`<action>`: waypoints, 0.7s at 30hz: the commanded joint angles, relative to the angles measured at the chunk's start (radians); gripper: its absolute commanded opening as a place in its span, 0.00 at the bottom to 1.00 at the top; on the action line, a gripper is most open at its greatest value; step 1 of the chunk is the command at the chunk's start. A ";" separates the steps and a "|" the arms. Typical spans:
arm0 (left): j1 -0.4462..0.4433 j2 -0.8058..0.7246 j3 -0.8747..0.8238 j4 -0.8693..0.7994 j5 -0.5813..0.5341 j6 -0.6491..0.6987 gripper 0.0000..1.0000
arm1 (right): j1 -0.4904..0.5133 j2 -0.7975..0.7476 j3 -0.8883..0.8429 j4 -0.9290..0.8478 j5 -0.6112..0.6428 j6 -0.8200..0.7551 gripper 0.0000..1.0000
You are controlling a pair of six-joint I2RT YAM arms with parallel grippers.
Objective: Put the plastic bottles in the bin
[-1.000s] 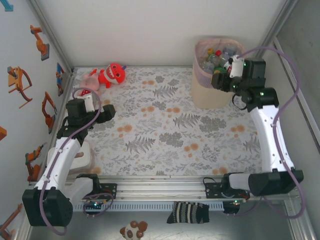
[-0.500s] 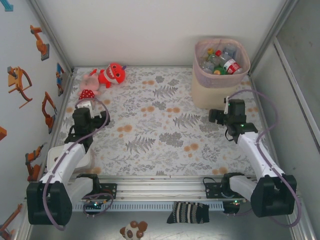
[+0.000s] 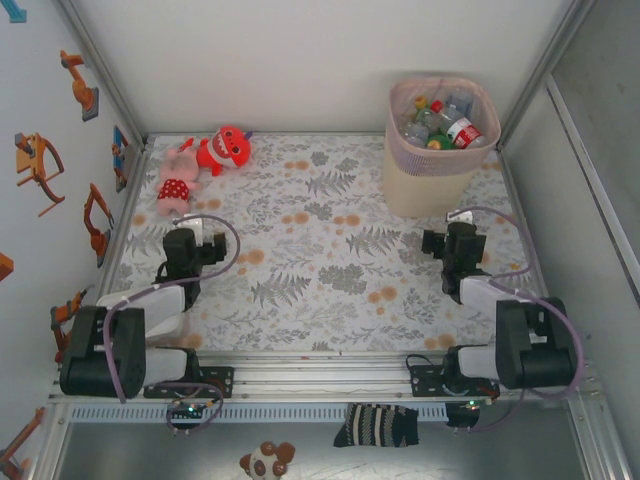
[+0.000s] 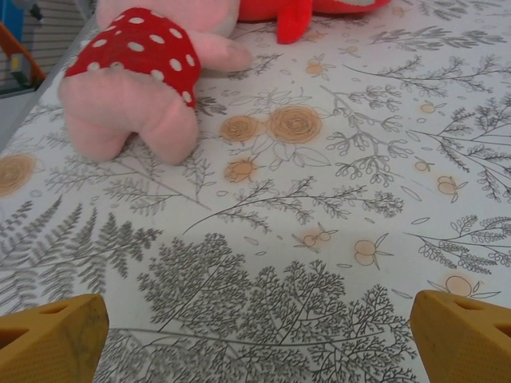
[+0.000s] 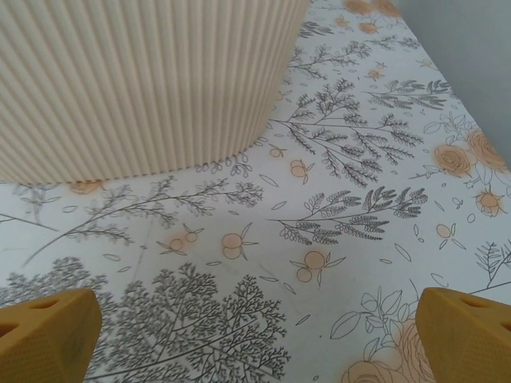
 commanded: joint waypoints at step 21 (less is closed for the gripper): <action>0.120 0.233 0.071 0.260 0.199 -0.035 0.97 | -0.071 0.208 -0.018 0.429 -0.165 -0.016 0.99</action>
